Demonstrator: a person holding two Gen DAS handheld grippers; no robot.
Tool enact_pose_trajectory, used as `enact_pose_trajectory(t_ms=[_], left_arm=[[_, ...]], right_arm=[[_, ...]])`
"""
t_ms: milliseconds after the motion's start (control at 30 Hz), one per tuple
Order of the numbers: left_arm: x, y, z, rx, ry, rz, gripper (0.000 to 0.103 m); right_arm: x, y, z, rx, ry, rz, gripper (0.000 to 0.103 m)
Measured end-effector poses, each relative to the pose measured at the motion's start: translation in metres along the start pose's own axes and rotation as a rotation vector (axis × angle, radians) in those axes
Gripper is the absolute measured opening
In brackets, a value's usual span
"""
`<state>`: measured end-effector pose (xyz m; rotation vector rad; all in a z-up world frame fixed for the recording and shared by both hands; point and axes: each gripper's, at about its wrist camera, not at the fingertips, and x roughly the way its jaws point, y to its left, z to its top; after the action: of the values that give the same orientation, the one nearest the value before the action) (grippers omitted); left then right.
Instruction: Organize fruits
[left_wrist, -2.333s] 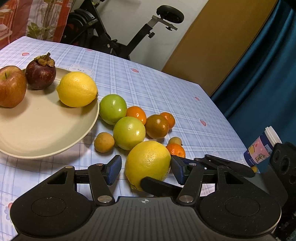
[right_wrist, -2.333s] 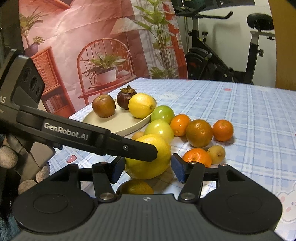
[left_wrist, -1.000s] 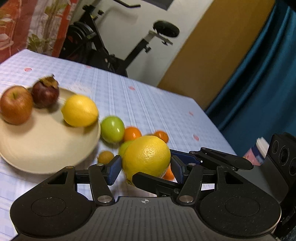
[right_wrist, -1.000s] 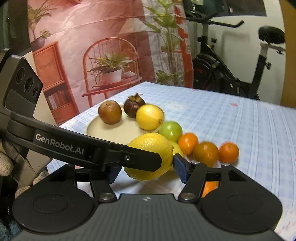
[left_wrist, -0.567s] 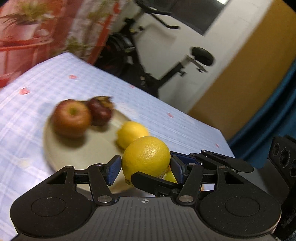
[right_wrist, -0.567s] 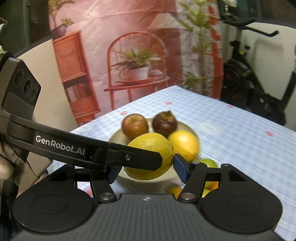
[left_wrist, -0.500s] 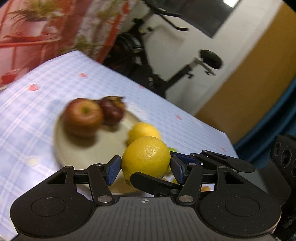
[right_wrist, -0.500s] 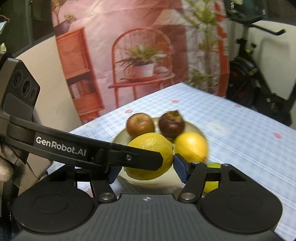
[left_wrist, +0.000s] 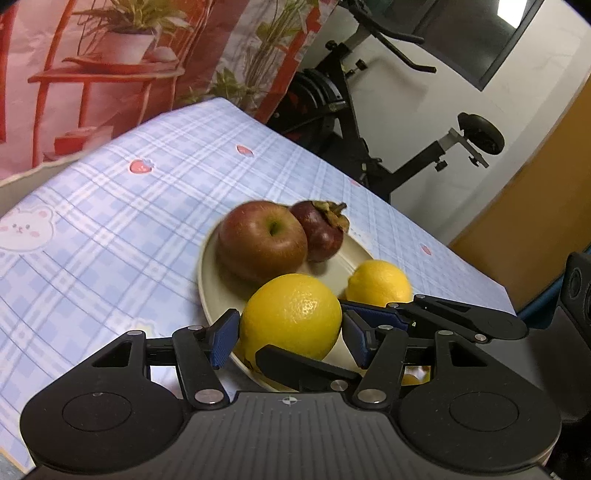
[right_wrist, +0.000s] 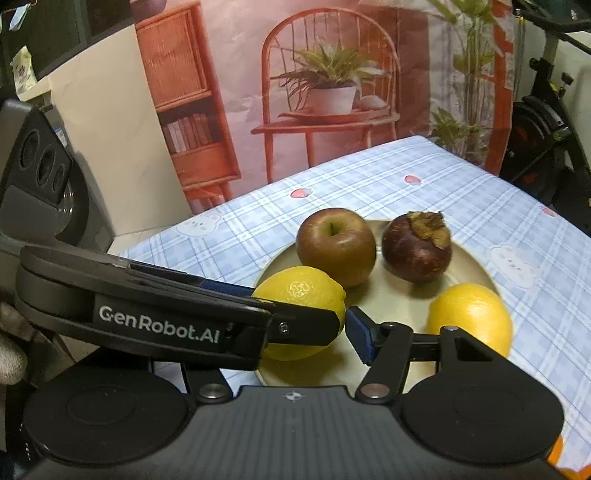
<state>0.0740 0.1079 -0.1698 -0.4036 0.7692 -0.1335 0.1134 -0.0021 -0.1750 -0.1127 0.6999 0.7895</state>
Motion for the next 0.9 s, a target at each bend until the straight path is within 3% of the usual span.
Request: enact_pose_trajectory(t_ms=[267,533,733,900], left_arm=[[0.003,0.0,0.0,0.017,-0.024,0.019,0.064],[0.003,-0.005,0.002,0.049,-0.069,0.061,0.066],[0.001,-0.008,-0.001,0.065,-0.084,0.081,0.066],[-0.001,-0.011,-0.003,0.079,-0.1,0.099,0.066]], right_arm=[[0.008,-0.001,0.005,-0.003,-0.003,0.01,0.062],[0.004,0.0,0.003,-0.021,-0.005,-0.035,0.062],[-0.026,-0.005,-0.006,-0.028,-0.04,-0.063,0.062],[-0.072,-0.019,-0.028,0.035,-0.141,-0.13,0.063]])
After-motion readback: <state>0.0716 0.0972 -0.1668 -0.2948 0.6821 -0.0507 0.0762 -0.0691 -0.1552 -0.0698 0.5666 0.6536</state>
